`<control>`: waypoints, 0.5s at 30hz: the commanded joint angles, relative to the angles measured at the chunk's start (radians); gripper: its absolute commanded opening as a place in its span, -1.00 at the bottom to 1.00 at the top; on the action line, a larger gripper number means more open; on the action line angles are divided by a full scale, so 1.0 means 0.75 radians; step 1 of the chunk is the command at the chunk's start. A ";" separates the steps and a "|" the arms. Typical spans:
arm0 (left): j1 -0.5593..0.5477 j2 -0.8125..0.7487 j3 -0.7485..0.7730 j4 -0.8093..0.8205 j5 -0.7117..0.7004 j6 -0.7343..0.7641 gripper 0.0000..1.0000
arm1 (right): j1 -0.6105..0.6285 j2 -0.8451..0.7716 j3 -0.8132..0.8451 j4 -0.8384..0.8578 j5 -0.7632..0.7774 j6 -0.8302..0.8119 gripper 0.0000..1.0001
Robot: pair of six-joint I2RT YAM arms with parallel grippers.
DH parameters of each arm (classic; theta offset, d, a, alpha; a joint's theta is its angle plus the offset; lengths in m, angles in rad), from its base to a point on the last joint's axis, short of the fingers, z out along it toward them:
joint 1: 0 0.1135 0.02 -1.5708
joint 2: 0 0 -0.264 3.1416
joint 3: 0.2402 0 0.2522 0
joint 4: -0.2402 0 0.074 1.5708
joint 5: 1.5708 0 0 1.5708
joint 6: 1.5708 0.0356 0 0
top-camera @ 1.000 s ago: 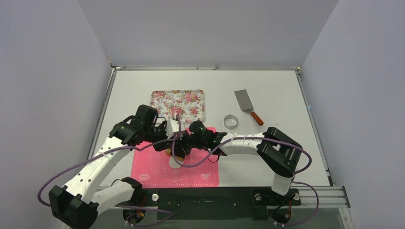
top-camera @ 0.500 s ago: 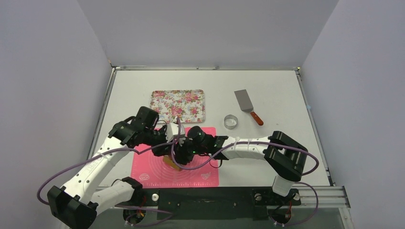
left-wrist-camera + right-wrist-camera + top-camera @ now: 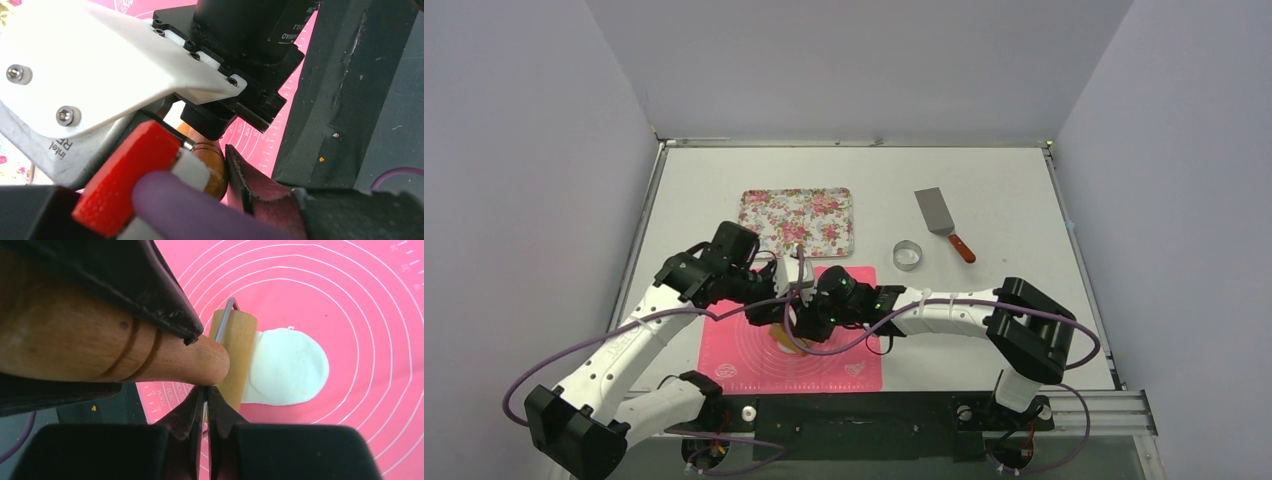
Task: Roll out the dumpling wrappers from the dough
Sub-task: Flatten out the dough on the work surface.
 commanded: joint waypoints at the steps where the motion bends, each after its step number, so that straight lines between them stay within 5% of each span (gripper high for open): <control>1: -0.122 0.022 0.022 0.104 0.367 0.001 -1.00 | -0.010 -0.053 0.015 0.100 0.125 -0.034 -1.00; 6: -0.122 0.043 0.021 0.264 0.280 -0.112 -1.00 | -0.073 -0.192 -0.106 0.130 0.194 -0.062 -0.99; 11: -0.121 0.095 -0.015 0.343 0.246 -0.140 -1.00 | -0.130 -0.296 -0.213 0.221 0.160 -0.063 -0.49; 15: -0.120 0.158 0.007 0.308 0.255 -0.116 -1.00 | -0.146 -0.279 -0.242 0.295 0.143 -0.066 -0.34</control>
